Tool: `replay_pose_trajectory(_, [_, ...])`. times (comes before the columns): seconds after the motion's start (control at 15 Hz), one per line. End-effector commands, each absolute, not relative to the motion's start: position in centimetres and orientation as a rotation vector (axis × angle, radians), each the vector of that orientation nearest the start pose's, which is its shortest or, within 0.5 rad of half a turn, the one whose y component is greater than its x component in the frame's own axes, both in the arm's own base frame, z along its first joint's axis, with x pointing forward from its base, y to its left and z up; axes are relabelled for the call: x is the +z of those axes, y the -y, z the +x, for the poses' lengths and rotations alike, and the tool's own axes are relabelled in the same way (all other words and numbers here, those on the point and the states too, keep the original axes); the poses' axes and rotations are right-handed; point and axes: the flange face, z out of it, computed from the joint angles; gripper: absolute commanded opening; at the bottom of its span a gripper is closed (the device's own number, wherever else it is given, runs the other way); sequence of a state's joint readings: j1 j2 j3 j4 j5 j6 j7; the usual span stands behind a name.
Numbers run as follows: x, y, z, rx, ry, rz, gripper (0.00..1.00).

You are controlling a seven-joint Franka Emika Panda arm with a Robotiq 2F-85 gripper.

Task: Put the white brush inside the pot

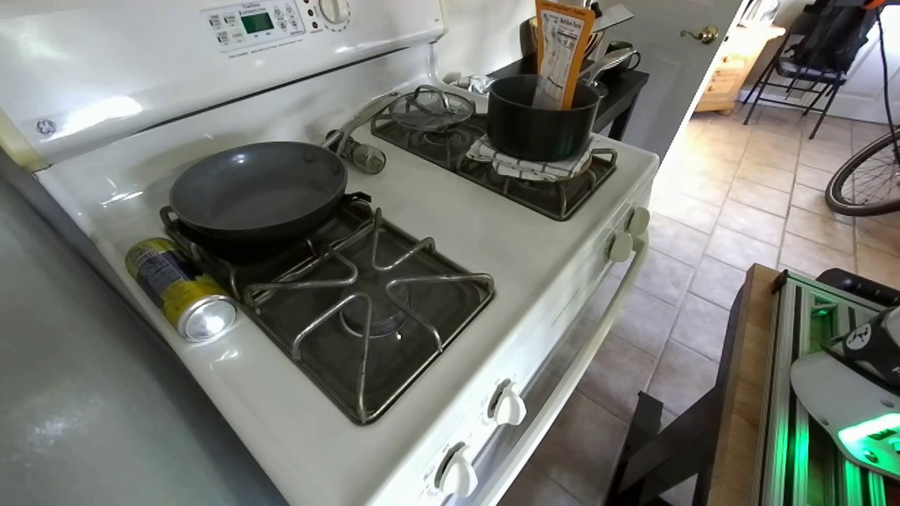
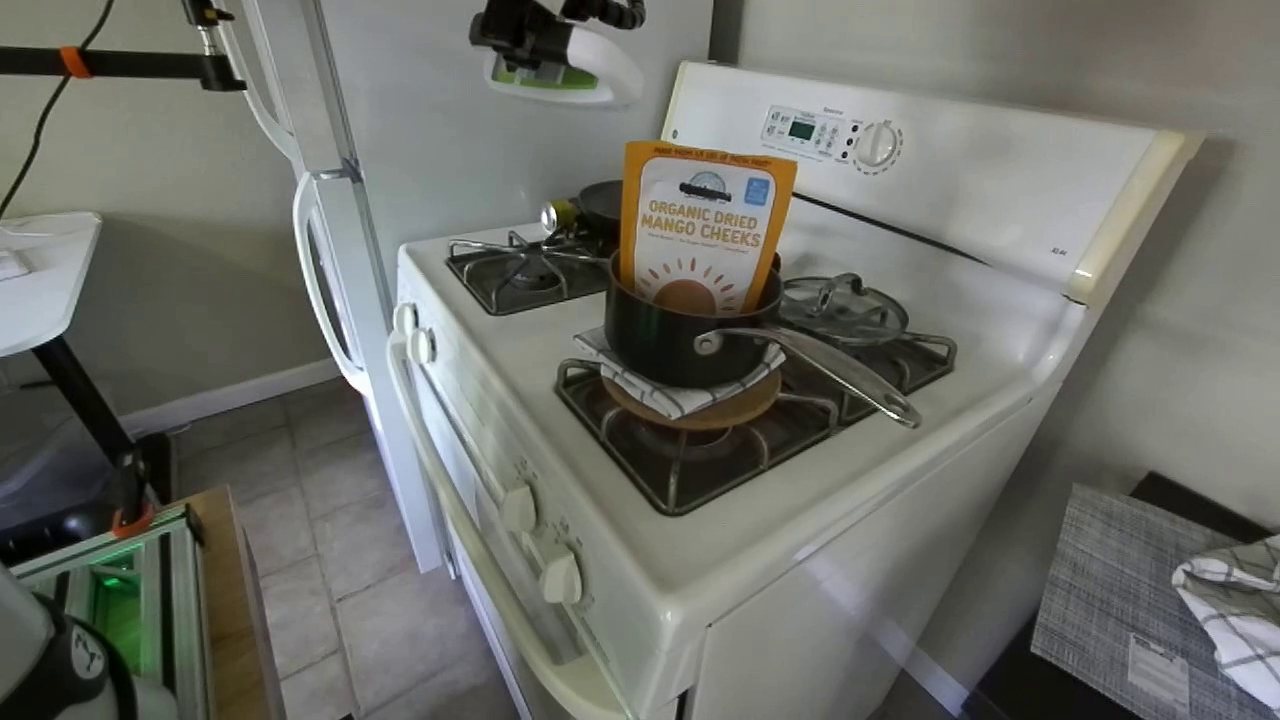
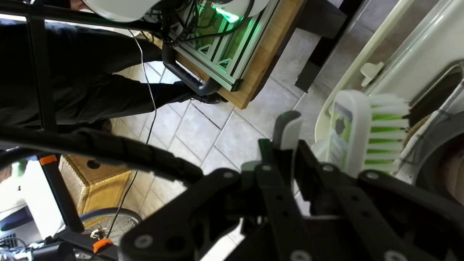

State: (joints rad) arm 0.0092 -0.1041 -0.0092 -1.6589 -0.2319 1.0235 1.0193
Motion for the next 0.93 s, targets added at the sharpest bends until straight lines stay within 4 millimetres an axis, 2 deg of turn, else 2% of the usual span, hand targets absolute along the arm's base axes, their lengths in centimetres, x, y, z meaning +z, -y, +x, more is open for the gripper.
replay_pose_trajectory(0.0, [59.8,4.8,45.2,0.725,-1.682,-3.157,0.03])
replay_pose_trajectory(0.07, [59.3,5.5,45.3,0.743,-1.657,-3.189,0.03])
replay_pose_trajectory(0.33, [57.0,8.6,47.3,0.586,-1.521,-3.369,0.03])
replay_pose_trajectory(0.53, [55.5,10.3,49.1,0.384,-1.463,-3.326,0.03])
replay_pose_trajectory(0.67, [54.0,10.3,50.2,0.339,-1.480,-3.258,0.03])
replay_pose_trajectory(0.87, [52.4,8.5,51.1,0.363,-1.422,-3.258,0.03])
